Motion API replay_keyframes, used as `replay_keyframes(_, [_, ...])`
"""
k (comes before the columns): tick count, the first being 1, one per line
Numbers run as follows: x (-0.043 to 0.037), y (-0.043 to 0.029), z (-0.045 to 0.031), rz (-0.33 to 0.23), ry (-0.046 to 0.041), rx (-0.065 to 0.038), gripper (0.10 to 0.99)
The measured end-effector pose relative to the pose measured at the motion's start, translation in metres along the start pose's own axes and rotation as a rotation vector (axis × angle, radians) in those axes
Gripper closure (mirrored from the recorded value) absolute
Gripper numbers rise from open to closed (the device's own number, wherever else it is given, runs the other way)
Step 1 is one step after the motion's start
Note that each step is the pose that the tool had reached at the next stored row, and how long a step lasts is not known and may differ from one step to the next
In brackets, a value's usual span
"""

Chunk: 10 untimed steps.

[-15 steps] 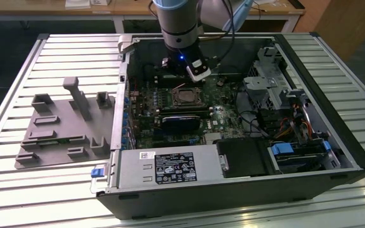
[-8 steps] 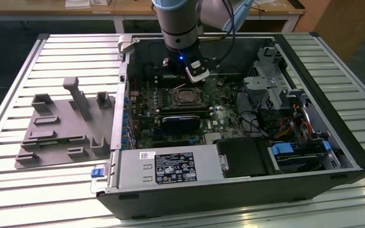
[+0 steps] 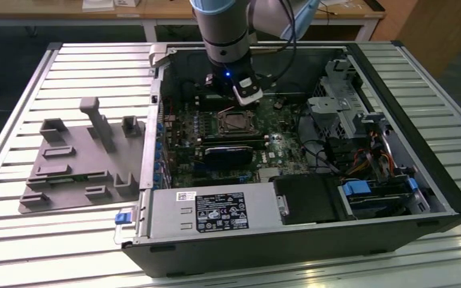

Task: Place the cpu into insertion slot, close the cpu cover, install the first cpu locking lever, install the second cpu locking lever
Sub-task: 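Install the first cpu locking lever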

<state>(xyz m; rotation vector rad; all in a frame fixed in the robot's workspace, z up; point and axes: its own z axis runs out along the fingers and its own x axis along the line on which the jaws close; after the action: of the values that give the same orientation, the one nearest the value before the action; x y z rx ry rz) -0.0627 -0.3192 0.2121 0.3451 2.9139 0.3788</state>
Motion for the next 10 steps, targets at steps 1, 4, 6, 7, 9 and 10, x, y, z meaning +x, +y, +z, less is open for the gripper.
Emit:
replay_keyframes(1, [0.0003, 0.0001, 0.0004, 0.009, -0.0028, 0.001, 0.984])
replay_keyframes(4, [0.0017, 0.0011, 0.0013, 0.026, -0.0082, 0.004, 0.984])
replay_keyframes(6, [0.003, 0.0026, 0.002, 0.031, -0.0102, 0.004, 0.984])
replay_keyframes(7, [0.0036, 0.0035, 0.0023, 0.032, -0.011, 0.005, 0.984])
replay_keyframes(9, [0.0046, 0.0049, 0.0028, 0.035, -0.013, 0.005, 0.984])
replay_keyframes(10, [0.0049, 0.0052, 0.0031, 0.037, -0.0145, 0.005, 0.984])
